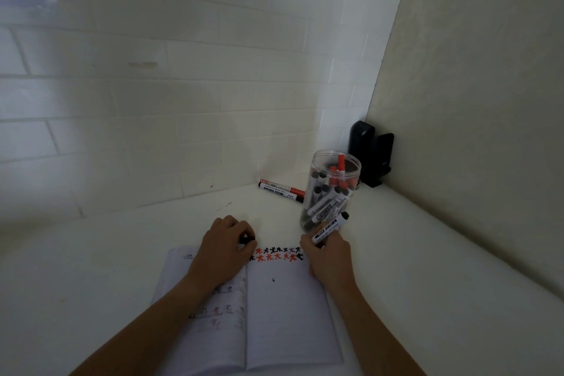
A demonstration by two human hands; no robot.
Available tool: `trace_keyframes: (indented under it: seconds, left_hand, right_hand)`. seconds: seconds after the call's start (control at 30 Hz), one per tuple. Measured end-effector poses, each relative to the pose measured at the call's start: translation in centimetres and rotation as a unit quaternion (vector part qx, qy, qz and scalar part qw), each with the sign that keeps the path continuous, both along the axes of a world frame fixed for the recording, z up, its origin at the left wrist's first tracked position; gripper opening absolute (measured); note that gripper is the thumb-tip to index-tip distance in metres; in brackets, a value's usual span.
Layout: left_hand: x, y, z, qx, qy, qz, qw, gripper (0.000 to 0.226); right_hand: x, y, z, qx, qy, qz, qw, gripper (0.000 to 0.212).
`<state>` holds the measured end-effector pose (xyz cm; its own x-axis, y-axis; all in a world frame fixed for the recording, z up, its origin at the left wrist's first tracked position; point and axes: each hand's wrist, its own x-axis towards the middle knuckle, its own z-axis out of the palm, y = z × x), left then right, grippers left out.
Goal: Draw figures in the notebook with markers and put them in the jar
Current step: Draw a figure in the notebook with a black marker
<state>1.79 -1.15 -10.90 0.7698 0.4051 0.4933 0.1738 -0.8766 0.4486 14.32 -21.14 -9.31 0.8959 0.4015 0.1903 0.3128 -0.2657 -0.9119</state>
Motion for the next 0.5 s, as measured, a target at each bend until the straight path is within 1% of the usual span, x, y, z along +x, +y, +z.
trace_keyframes:
  seconds: [0.17, 0.3, 0.4, 0.5]
  left_hand:
    - [0.0, -0.1, 0.1, -0.003, 0.002, 0.001, 1.0, 0.009]
    - [-0.1, -0.2, 0.2, -0.004, -0.003, -0.008, 1.0, 0.009]
    - [-0.2, -0.4, 0.5, -0.005, -0.019, -0.036, 0.999, 0.013]
    - [-0.4, -0.6, 1.0, -0.015, -0.031, -0.092, 0.995, 0.012]
  right_hand:
    - [-0.3, 0.0, 0.1, -0.013, -0.024, 0.02, 0.999, 0.034]
    - [-0.5, 0.0, 0.4, -0.011, -0.038, 0.027, 0.999, 0.033]
    - [-1.0, 0.1, 1.1, 0.026, -0.042, 0.053, 0.997, 0.028]
    - [-1.8, 0.2, 2.1, 0.074, -0.053, 0.126, 0.988, 0.02]
